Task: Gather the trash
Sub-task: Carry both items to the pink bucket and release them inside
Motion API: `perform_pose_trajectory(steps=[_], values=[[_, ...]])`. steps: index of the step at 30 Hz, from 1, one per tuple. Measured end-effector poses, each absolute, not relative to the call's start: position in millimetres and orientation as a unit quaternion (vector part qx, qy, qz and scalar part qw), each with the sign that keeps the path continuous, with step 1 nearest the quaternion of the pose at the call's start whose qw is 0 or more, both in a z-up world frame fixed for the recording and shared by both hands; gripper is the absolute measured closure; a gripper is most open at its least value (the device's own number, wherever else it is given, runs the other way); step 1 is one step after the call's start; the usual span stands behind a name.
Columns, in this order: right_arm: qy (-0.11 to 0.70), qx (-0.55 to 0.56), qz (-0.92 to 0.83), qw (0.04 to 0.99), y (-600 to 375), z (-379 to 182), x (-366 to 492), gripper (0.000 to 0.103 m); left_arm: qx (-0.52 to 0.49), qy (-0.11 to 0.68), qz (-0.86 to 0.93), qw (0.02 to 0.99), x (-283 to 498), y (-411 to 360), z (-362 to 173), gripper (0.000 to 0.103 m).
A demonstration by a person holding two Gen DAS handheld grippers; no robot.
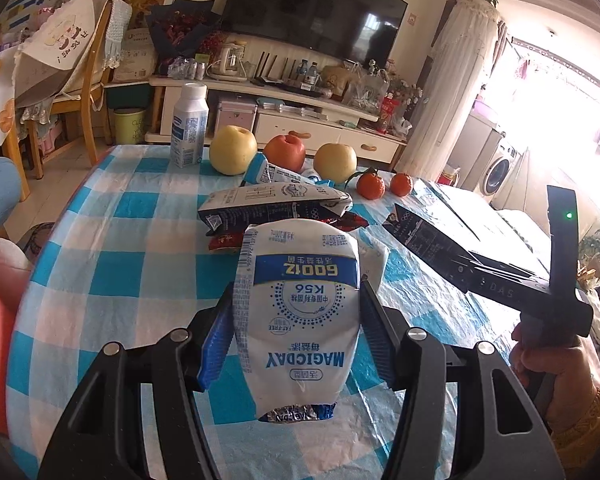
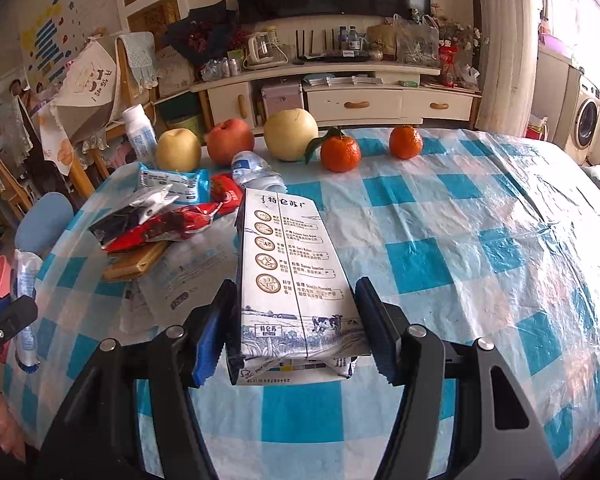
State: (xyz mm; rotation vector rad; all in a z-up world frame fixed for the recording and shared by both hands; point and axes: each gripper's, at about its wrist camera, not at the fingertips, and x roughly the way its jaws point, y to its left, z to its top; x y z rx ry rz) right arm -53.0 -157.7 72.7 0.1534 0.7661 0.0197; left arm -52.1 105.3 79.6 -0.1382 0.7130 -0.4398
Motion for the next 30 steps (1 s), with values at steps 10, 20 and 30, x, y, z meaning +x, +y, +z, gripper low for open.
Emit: perform_pose_trajectory(steps=[10, 20, 30], values=[[0.358, 0.103, 0.057, 0.926, -132.3, 96.8, -66.6, 0.041, -0.082, 0.327, -0.188, 0.922, -59.3, 124.1, 94.6, 0.044], [0.332, 0.090, 0.162, 0.925, -50.1, 134.5, -77.0, 0.041, -0.124, 0.304, -0.113, 0.938, -64.9, 176.0, 114.4, 0.044], [0.345, 0.089, 0.299, 0.885, 78.0, 142.9, -69.2, 0.041, -0.168, 0.269, 0.050, 0.947, -79.3, 285.4, 130.0, 0.044]])
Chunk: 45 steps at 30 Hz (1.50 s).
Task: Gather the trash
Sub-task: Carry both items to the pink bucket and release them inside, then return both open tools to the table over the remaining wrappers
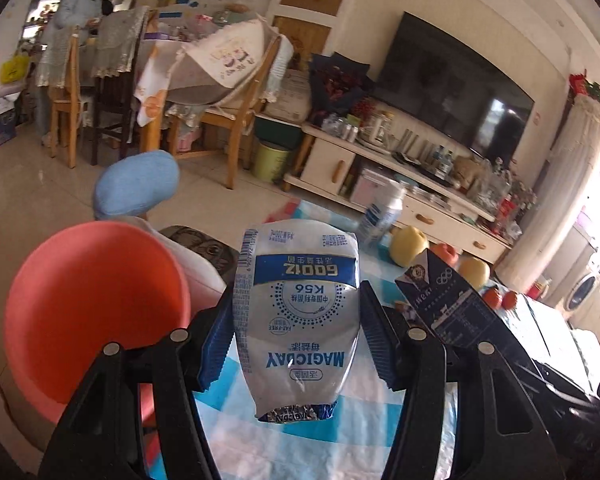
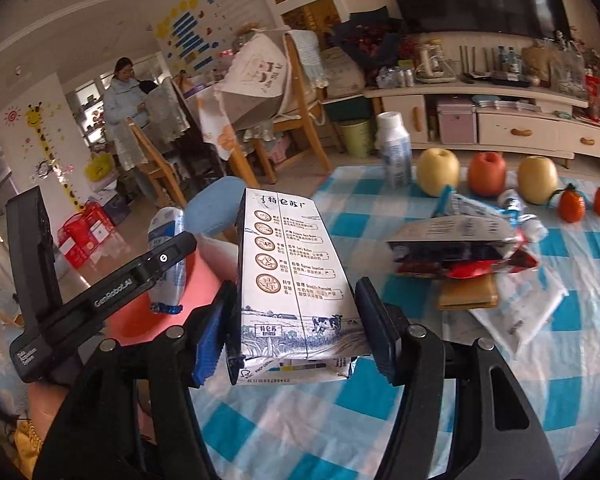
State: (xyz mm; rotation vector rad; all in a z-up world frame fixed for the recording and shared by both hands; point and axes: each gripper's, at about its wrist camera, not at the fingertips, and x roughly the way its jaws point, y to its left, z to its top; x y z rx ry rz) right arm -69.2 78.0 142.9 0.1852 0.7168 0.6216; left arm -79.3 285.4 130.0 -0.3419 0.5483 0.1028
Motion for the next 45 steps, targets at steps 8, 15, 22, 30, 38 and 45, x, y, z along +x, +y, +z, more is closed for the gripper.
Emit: perform_pose_trajectory(steps=[8, 15, 22, 30, 38, 45], values=[[0.356, 0.060, 0.377, 0.853, 197.2, 144.4, -58.7, 0.041, -0.198, 0.247, 0.227, 0.921, -95.4, 388.6, 135.4, 0.044], [0.370, 0.006, 0.386, 0.845, 270.4, 131.7, -50.8, 0.041, -0.273, 0.287, 0.298, 0.869, -99.4, 464.3, 107.8, 0.043], [0.393, -0.041, 0.385, 0.834, 301.5, 109.2, -52.0, 0.040, -0.296, 0.319, 0.307, 0.846, -93.7, 479.8, 85.9, 0.036], [0.370, -0.050, 0.359, 0.855, 277.6, 108.6, -60.7, 0.021, -0.271, 0.326, 0.288, 0.858, -87.1, 456.5, 81.5, 0.018], [0.342, -0.043, 0.324, 0.881, 236.7, 113.6, -67.7, 0.014, -0.244, 0.299, 0.240, 0.891, -76.2, 426.4, 90.7, 0.014], [0.349, -0.019, 0.303, 0.887, 201.1, 111.0, -69.7, 0.014, -0.224, 0.255, 0.221, 0.914, -73.7, 402.6, 101.6, 0.014]])
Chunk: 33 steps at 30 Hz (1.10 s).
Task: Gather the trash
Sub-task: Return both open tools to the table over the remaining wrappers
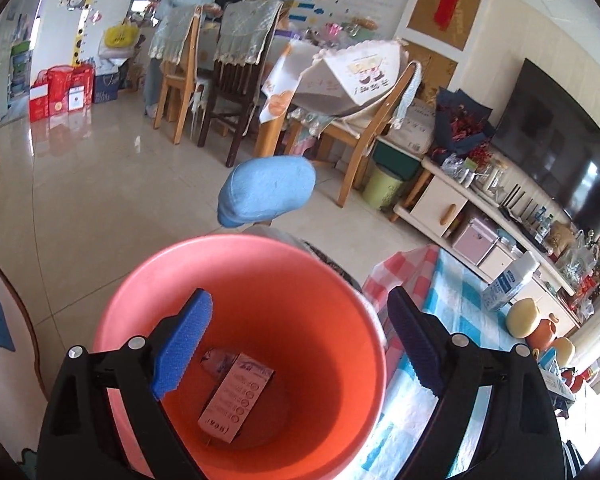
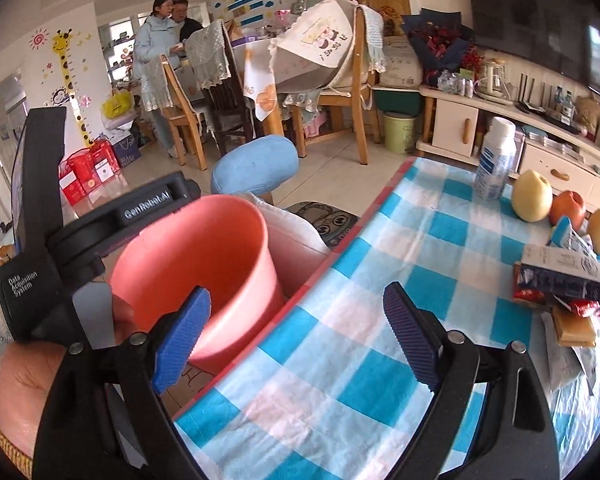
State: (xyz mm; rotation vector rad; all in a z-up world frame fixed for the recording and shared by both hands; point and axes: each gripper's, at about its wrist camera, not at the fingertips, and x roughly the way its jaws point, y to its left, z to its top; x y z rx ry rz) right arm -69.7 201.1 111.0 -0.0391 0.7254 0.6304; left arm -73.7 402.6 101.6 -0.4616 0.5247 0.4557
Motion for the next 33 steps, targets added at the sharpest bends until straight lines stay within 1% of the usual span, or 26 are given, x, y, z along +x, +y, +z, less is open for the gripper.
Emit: perform_pose_trajectory(steps=[5, 13, 16, 18, 26, 33], values=[[0.351, -0.010, 0.295, 0.888, 181.3, 107.7, -75.2, 0.014, -0.206, 0.229, 0.203, 0.929, -72.7, 384.8, 107.3, 0.013], [0.350, 0.001, 0.284, 0.893, 150.9, 108.7, -84.9, 0.014, -0.189, 0.235, 0.176, 0.937, -67.9, 366.7, 111.9, 0.013], [0.346, 0.005, 0.276, 0.897, 139.3, 110.5, -88.6, 0.012, -0.172, 0.244, 0.172, 0.939, -65.1, 357.7, 113.7, 0.013], [0.343, 0.010, 0.271, 0.899, 130.0, 111.6, -90.9, 0.009, -0.162, 0.247, 0.175, 0.939, -65.9, 353.1, 115.4, 0.013], [0.333, 0.029, 0.250, 0.909, 93.9, 119.3, -92.8, 0.009, -0.138, 0.293, 0.162, 0.932, -57.5, 336.1, 113.3, 0.013], [0.314, 0.041, 0.244, 0.917, 67.5, 128.3, -96.0, 0.009, -0.098, 0.292, 0.158, 0.938, -55.7, 313.2, 111.3, 0.013]])
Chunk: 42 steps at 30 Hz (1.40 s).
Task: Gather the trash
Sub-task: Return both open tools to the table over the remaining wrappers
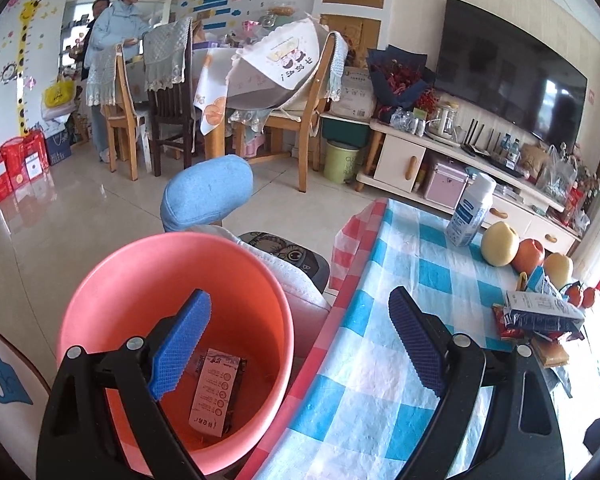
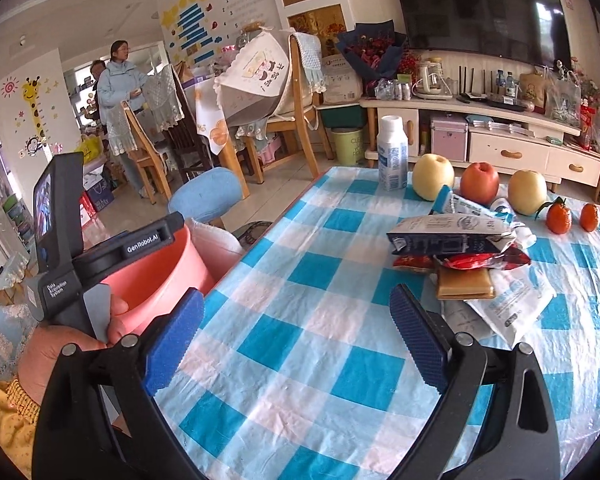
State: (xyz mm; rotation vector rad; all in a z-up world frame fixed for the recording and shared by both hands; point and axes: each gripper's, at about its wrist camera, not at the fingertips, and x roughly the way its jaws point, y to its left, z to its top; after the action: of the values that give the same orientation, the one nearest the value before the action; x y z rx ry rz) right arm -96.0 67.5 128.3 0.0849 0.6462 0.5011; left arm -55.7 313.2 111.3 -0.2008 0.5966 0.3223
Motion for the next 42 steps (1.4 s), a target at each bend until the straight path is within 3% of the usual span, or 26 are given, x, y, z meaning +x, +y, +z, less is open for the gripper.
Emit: perform_pose_trajectory(steps=[30, 42], values=[[0.312, 0.087, 0.186, 0.927, -33.3, 127.2, -79.1, 0.008, -0.021, 0.314, 0.059, 0.947, -42.1, 205.1, 113.6, 0.013], [0.312, 0.128, 0.115, 0.934, -121.2, 135.6, -61.8, 0.008, -0.030, 0.331, -0.042, 0.942, -34.5, 156.7, 107.9, 0.013]])
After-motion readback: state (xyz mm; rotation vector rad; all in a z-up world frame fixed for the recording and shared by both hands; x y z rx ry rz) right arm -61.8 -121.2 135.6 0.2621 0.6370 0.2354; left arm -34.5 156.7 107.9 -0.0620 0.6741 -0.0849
